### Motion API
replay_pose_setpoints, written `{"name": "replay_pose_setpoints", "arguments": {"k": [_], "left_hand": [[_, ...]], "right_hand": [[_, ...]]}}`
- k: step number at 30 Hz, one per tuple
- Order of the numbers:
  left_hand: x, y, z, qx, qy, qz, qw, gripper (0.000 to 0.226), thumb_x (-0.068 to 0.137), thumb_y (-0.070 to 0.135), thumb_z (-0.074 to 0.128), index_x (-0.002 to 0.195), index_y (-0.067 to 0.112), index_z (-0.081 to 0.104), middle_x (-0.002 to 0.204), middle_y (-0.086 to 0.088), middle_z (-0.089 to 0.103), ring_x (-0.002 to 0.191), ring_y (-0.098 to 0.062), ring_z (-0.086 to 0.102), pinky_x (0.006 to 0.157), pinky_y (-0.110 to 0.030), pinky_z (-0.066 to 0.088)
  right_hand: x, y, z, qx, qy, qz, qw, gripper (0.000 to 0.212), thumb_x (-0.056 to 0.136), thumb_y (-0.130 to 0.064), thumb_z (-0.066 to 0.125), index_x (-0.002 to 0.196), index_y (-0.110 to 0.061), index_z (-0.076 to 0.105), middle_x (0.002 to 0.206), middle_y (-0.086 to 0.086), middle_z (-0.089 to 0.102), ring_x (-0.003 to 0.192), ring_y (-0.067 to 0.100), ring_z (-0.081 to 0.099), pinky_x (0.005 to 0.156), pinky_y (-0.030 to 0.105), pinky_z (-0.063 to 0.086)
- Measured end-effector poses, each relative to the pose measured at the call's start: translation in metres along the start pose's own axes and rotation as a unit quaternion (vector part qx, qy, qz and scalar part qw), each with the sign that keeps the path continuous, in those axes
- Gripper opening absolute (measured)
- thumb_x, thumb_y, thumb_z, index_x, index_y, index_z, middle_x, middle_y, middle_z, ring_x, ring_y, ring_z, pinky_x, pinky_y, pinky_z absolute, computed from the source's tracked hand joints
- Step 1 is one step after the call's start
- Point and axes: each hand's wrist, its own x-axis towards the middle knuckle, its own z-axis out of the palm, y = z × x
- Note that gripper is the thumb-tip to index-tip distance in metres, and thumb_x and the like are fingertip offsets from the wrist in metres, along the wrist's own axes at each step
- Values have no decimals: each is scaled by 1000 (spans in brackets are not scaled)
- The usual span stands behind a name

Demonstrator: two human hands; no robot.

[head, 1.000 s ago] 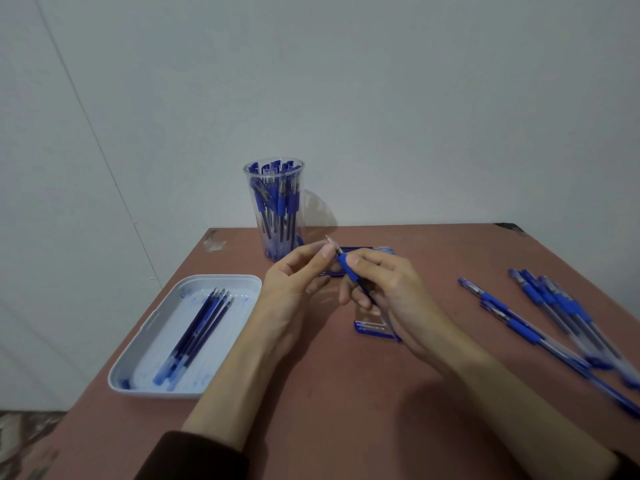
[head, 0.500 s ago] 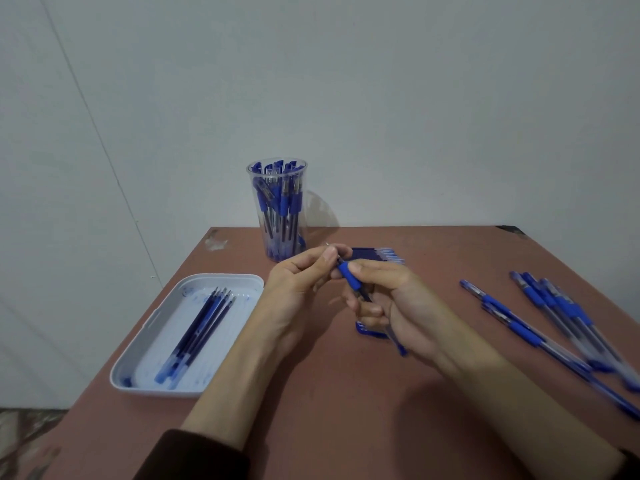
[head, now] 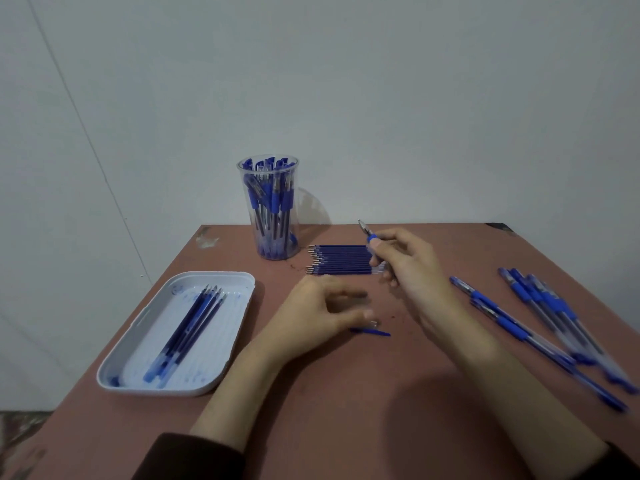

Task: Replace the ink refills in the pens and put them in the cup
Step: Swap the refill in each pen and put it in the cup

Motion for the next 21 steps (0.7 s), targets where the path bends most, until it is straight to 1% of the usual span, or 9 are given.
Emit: {"name": "replay_pose_setpoints", "arguments": {"k": [2, 3, 4, 6, 8, 10, 13, 17, 21], "left_hand": [[-2, 1, -1, 101, -32, 18, 994, 28, 77, 40, 75, 102, 29, 74, 109, 17, 64, 107, 2, 47, 92, -5, 31], [-3, 1, -1, 110, -26, 21, 993, 23, 77, 38, 75, 99, 30, 74, 107, 16, 64, 104, 2, 47, 87, -6, 33], [-3, 0, -2, 91, -2, 19, 996, 18, 78, 33, 75, 95, 29, 74, 101, 15, 66, 97, 3, 52, 81, -8, 37], [-1, -2, -5, 16, 87, -15, 996, 11, 78, 23, 76, 86, 29, 71, 85, 13, 68, 74, 4, 59, 67, -8, 41], [2, -5, -7, -50, 169, -50, 983, 18, 78, 17, 76, 79, 32, 66, 76, 12, 66, 58, 2, 57, 62, -10, 44], [4, -8, -9, -88, 208, -63, 972, 23, 76, 16, 77, 76, 35, 65, 77, 9, 67, 57, -1, 57, 64, -15, 47], [5, -10, -11, -119, 220, -69, 966, 23, 76, 15, 78, 76, 34, 65, 78, 7, 68, 59, -5, 57, 66, -19, 47], [5, -11, -11, -118, 221, -65, 966, 24, 76, 14, 78, 76, 34, 65, 77, 9, 69, 58, -4, 57, 67, -20, 48], [3, -8, -10, -112, 201, -60, 971, 21, 77, 15, 77, 79, 34, 67, 80, 9, 70, 65, -6, 61, 70, -21, 51]], "right_hand": [[2, 4, -3, -47, 24, -36, 998, 6, 88, -29, 62, 85, -31, 67, 72, -8, 65, 69, 13, 60, 70, 37, 49], [2, 4, -3, -65, 33, -51, 996, 5, 87, -29, 63, 84, -32, 67, 74, -8, 65, 74, 15, 62, 74, 39, 50], [2, 4, -4, -91, 39, -66, 993, 6, 87, -27, 64, 84, -32, 67, 74, -8, 64, 76, 15, 62, 75, 37, 50], [-1, 3, -4, -158, 41, -101, 981, 9, 86, -22, 64, 85, -31, 67, 76, -11, 62, 74, 9, 58, 71, 31, 48], [-5, 1, -3, -231, 33, -149, 961, 12, 85, -16, 63, 89, -27, 68, 80, -12, 63, 78, 10, 57, 73, 31, 47], [-8, 0, -1, -296, 17, -186, 937, 14, 84, -14, 61, 91, -25, 68, 86, -10, 63, 85, 14, 54, 78, 31, 43], [-8, 1, -1, -355, 2, -216, 909, 14, 82, -15, 59, 89, -25, 67, 85, -8, 63, 85, 14, 47, 74, 28, 35], [-9, 1, -1, -366, -6, -223, 903, 23, 71, -25, 47, 83, -26, 67, 75, -11, 57, 79, 13, 44, 71, 27, 30], [-10, 1, -1, -381, -16, -221, 898, 22, 72, -26, 48, 83, -26, 67, 75, -7, 58, 80, 14, 46, 72, 28, 32]]}}
